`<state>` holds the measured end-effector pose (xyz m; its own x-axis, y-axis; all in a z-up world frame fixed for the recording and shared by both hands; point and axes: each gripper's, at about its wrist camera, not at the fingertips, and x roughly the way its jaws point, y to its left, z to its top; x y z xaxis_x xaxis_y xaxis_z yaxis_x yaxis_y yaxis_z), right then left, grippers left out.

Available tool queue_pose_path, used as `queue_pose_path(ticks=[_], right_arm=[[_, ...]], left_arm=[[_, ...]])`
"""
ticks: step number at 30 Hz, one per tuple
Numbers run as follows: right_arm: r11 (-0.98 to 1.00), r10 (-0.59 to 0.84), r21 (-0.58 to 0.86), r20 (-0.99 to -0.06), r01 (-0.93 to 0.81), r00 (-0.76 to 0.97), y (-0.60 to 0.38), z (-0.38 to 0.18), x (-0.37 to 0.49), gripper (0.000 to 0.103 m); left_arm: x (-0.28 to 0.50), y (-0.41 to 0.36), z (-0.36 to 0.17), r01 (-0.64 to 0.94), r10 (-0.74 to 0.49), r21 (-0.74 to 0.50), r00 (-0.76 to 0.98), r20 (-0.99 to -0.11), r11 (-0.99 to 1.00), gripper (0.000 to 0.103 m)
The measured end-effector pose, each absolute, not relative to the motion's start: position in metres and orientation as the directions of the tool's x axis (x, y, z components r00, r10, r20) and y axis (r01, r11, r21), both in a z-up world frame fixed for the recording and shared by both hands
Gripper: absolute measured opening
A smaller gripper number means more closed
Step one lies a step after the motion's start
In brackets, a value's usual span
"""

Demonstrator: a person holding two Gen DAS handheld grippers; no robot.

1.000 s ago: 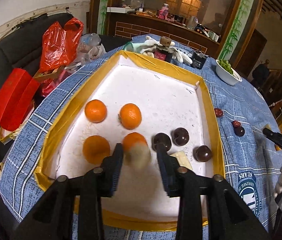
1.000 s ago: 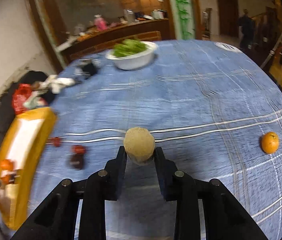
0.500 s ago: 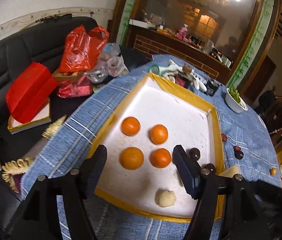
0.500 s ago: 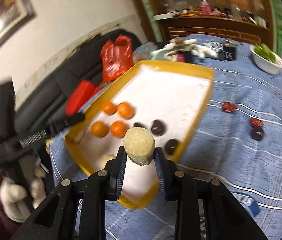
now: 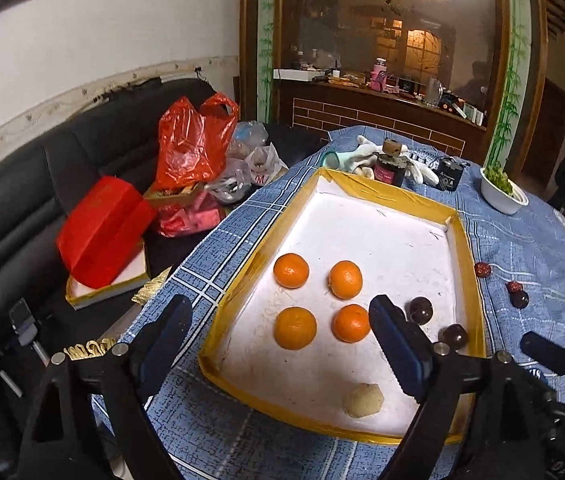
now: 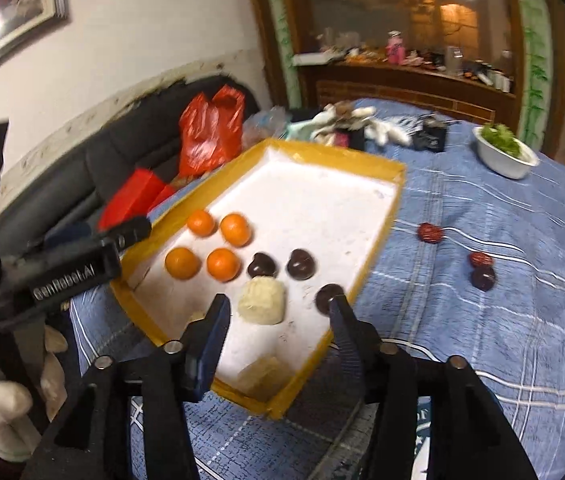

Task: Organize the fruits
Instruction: 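Carry both pale pieces over the tray and open both tools, then lift both open tools away from the tray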

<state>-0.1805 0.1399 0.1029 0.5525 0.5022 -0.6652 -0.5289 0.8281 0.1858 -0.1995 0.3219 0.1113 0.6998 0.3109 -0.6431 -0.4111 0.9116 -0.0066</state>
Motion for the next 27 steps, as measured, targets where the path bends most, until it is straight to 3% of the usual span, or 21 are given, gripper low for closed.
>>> queue_pose_path(ticks=[6, 27], right_arm=[[0.843, 0.489, 0.189, -0.658, -0.503, 0.573, 0.129, 0.101, -0.186, 0.060], [0.855, 0.491, 0.229, -0.646, -0.466, 0.584, 0.099, 0.099, -0.192, 0.065]], left_arm=[[-0.204, 0.283, 0.124, -0.378, 0.371, 0.116, 0.719, -0.588, 0.918, 0.091], [-0.203, 0.248, 0.135, -0.303, 0.317, 0.129, 0.731, -0.604, 0.944, 0.093]])
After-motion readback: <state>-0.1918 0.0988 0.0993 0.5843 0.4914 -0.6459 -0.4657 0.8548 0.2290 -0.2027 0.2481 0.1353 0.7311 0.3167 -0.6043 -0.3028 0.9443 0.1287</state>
